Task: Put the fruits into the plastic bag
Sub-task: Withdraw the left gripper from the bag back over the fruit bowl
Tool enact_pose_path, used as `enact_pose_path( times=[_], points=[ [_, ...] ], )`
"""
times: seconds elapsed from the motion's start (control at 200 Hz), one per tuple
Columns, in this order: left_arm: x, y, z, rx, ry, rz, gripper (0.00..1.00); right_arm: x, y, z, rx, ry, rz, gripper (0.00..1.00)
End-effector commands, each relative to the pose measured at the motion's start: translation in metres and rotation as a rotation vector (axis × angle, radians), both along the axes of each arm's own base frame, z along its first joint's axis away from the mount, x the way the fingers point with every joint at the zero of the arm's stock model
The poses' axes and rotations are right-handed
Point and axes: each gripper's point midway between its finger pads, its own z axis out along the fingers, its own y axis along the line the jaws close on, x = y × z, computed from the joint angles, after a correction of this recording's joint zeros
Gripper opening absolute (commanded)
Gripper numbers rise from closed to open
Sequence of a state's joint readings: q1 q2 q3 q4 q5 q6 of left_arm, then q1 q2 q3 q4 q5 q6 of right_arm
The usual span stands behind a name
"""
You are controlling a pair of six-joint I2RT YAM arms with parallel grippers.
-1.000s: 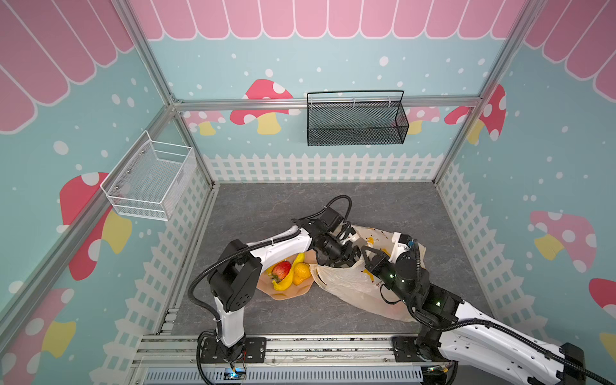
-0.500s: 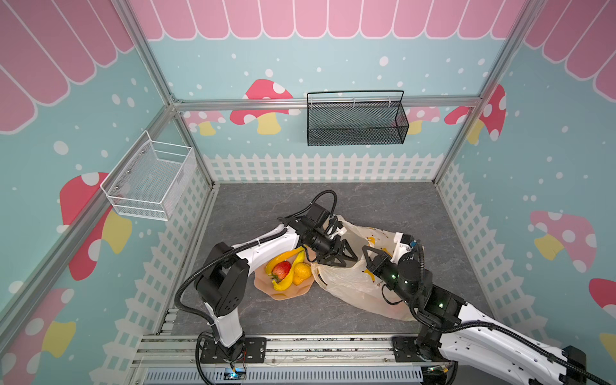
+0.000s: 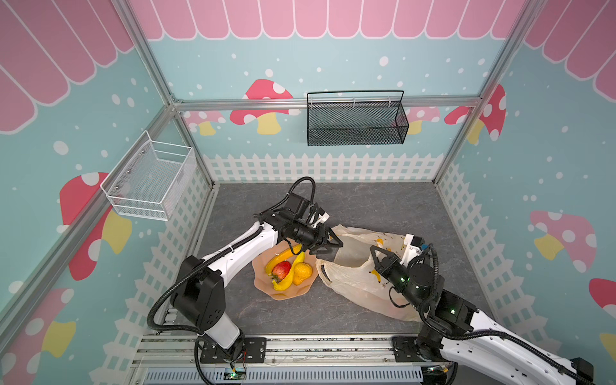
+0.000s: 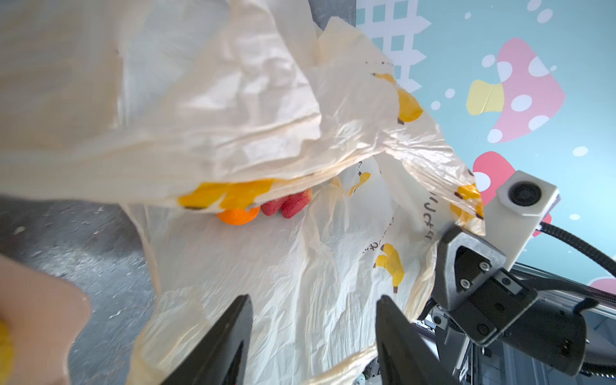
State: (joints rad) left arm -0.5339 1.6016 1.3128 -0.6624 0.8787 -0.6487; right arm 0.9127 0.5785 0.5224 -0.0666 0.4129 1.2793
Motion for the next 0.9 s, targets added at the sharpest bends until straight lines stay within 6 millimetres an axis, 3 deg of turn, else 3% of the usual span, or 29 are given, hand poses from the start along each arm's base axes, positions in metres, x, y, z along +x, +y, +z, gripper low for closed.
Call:
enact_pose_path(
  times=[0.0, 0.11, 0.23, 0.365, 0.51, 0.895],
  points=[
    [0.0, 0.027, 0.002, 0.067, -0.032, 0.049, 0.59, -0.001, -0.003, -0.001, -0.015, -0.002, -0.011, 0.0],
    [0.001, 0.05, 0.009, 0.112, -0.07, 0.085, 0.6, -0.001, -0.004, -0.001, -0.01, -0.002, -0.012, 0.0],
    [-0.004, 0.077, 0.003, 0.229, -0.108, 0.091, 0.6, -0.002, -0.004, -0.001, -0.011, -0.003, -0.01, 0.0],
    [-0.012, 0.107, -0.017, 0.421, -0.147, 0.052, 0.6, -0.002, -0.005, -0.001, -0.01, -0.004, -0.01, 0.0],
    [-0.008, 0.144, -0.039, 0.66, -0.206, 0.032, 0.6, -0.003, -0.004, -0.001, -0.009, -0.004, -0.007, 0.0],
    [0.017, 0.165, -0.056, 0.82, -0.289, 0.032, 0.59, -0.003, -0.002, 0.002, -0.011, -0.006, 0.001, 0.0]
  ],
)
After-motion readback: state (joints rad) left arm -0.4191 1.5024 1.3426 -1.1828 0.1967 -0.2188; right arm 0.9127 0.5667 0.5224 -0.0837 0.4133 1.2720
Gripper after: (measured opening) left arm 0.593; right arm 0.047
